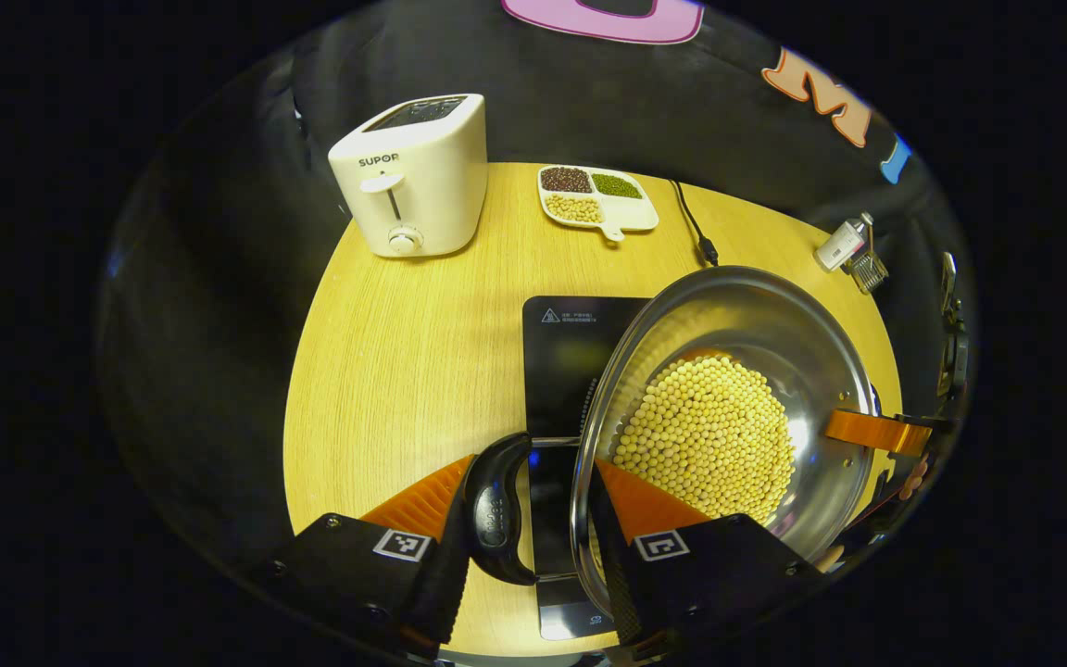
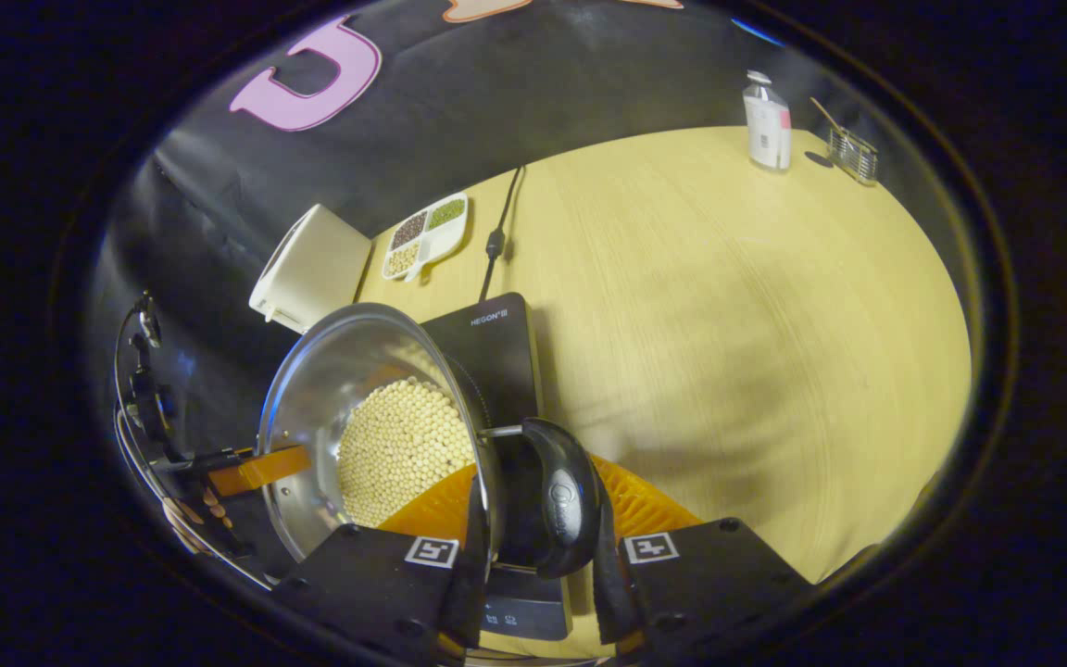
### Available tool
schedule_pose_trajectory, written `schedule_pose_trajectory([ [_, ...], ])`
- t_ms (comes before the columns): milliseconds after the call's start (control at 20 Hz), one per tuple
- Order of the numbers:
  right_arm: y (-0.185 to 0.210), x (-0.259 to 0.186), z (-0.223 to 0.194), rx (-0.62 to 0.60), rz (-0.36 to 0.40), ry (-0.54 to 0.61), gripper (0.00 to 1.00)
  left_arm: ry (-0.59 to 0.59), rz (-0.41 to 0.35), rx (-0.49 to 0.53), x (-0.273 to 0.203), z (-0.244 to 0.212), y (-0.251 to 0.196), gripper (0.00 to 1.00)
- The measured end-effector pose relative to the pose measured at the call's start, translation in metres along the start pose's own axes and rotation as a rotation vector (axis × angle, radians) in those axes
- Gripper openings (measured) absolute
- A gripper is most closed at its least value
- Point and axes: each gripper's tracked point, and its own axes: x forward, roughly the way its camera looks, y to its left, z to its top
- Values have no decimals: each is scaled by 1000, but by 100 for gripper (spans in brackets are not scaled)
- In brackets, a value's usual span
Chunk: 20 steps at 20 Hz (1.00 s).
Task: First push the handle of the pot to place it horizontally, then grasp the pot with both hands and set it on the induction cooktop.
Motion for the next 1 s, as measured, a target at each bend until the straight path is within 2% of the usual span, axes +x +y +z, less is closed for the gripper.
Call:
schedule_pose_trajectory([
  [50, 0, 1, 2, -11, -4, -4, 43, -3, -5, -6, -2, 0, -2, 65],
  [100, 0, 1, 1, -13, -3, -2, 50, -13, -5, -5, 1, 1, -1, 65],
  [200, 1, 1, 1, -14, -1, -2, 50, -15, -1, 0, 1, 0, -1, 65],
  [250, 1, 1, 1, -16, -2, -5, 44, -16, 1, 3, 1, 1, -1, 66],
  [300, 1, 1, 1, -18, -3, -6, 44, -19, 3, 4, 1, 1, -1, 68],
  [350, 1, 1, 1, -20, -2, -5, 50, -24, 6, 3, 2, 2, 0, 69],
  [450, 0, 0, 0, -20, -1, -6, 50, -34, 13, 10, 2, 3, 1, 71],
  [500, 0, 0, -1, -23, -1, -6, 44, -36, 16, 7, 3, 3, 1, 70],
  [700, 0, 0, -1, -20, 2, -5, 53, -34, 27, -5, 2, 3, 1, 71],
  [800, 0, -1, -2, -14, 5, 1, 51, -34, 34, -10, 1, 2, 2, 72],
  [900, -2, 1, -4, -4, 5, 13, 54, -62, 55, -19, -3, 7, 6, 74],
  [950, -5, 3, -5, -10, -7, 9, 56, -87, 74, -19, -4, 10, 11, 80],
  [1000, -8, 0, -4, -12, -10, -5, 67, -117, 94, -22, -14, 14, 16, 90],
])
